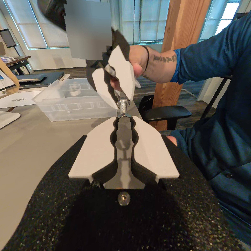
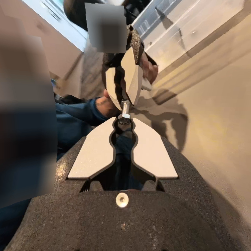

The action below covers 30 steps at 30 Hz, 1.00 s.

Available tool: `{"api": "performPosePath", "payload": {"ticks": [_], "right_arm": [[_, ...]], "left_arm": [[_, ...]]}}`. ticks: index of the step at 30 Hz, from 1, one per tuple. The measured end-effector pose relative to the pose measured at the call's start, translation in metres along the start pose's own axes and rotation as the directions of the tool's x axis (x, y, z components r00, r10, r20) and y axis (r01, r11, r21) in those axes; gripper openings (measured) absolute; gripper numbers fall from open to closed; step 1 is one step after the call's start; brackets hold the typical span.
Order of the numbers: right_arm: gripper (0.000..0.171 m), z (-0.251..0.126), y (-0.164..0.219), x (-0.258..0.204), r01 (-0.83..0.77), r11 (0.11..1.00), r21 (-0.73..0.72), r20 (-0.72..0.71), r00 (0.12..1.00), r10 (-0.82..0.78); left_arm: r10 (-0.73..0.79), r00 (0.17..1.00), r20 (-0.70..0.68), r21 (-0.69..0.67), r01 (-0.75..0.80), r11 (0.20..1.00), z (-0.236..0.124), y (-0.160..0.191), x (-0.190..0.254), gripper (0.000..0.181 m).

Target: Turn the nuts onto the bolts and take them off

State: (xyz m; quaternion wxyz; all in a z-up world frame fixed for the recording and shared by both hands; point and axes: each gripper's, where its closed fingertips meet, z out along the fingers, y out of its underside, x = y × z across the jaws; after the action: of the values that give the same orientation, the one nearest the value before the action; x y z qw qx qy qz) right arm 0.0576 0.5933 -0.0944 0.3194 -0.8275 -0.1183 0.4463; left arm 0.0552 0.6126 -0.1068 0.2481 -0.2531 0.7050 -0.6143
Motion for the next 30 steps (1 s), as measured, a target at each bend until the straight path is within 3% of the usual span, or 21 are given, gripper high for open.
{"api": "performPosePath", "payload": {"ticks": [3,5,7,11,14,17,22,27,30], "right_arm": [[0.018,-0.001,0.000,-0.003,-0.138,0.990,0.030,0.160,0.978,0.132],[0.019,0.001,0.001,-0.003,-0.131,0.991,0.036,0.175,0.977,0.123],[0.040,0.005,0.002,0.001,-0.044,0.998,0.034,0.100,0.994,0.040],[0.043,0.001,-0.006,0.010,0.244,0.969,0.039,-0.138,0.962,-0.236],[0.040,-0.005,-0.014,0.008,0.479,0.878,0.001,-0.284,0.842,-0.459],[0.039,-0.005,-0.014,0.004,0.660,0.741,-0.124,-0.378,0.659,-0.650],[0.030,0.005,-0.010,-0.003,0.764,0.594,-0.251,-0.404,0.475,-0.782],[0.017,0.006,-0.011,-0.004,0.773,0.583,-0.252,-0.399,0.466,-0.790],[0.017,0.004,-0.012,-0.003,0.743,0.631,-0.223,-0.388,0.527,-0.757]], "left_arm": [[0.013,1.000,0.005,0.001,-0.013,1.000,0.000,-0.003,0.003,0.017],[0.004,1.000,-0.002,0.007,-0.004,1.000,0.000,-0.003,0.004,0.017],[-0.022,1.000,-0.016,0.030,0.022,0.999,0.000,-0.004,0.003,0.017],[-0.061,0.997,-0.041,0.077,0.064,0.995,-0.003,-0.007,0.002,0.017],[-0.087,0.994,-0.059,0.099,0.093,0.991,-0.006,-0.009,0.001,0.017],[-0.109,0.991,-0.080,0.118,0.118,0.986,-0.008,-0.011,0.001,0.017],[-0.123,0.988,-0.097,0.118,0.134,0.984,-0.007,-0.011,0.003,0.017],[-0.112,0.988,-0.103,0.110,0.123,0.986,-0.005,-0.011,0.005,0.017],[-0.095,0.992,-0.086,0.099,0.103,0.990,-0.004,-0.011,0.005,0.017]]}}
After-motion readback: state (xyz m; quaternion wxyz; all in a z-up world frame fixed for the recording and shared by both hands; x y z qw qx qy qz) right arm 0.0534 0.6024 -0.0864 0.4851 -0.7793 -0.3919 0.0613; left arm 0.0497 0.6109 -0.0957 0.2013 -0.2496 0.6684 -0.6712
